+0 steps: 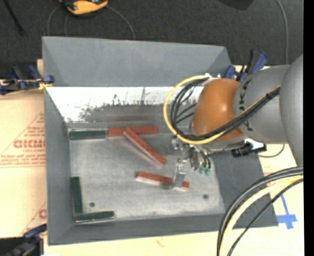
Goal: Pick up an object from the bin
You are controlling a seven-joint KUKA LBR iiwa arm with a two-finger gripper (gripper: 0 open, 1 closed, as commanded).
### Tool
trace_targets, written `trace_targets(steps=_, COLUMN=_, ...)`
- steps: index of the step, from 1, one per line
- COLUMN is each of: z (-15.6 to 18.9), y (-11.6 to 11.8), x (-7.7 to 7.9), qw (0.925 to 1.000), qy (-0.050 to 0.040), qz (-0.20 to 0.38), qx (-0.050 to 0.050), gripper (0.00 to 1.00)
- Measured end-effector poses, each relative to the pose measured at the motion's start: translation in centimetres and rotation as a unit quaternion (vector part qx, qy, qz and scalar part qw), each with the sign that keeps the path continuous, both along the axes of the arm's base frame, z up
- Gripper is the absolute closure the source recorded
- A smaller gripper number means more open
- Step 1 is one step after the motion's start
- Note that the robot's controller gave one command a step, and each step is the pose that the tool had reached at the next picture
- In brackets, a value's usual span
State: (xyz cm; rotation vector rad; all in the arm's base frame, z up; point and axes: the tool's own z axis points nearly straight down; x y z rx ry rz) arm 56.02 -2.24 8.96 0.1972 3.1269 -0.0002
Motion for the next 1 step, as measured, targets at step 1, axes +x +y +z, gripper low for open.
trace_targets(steps=1, z=-1.67, y=-2.22, x=-0.06, qw=0.9990, qy=-0.0013, qz=0.045, qx=-0.001, gripper=1.00)
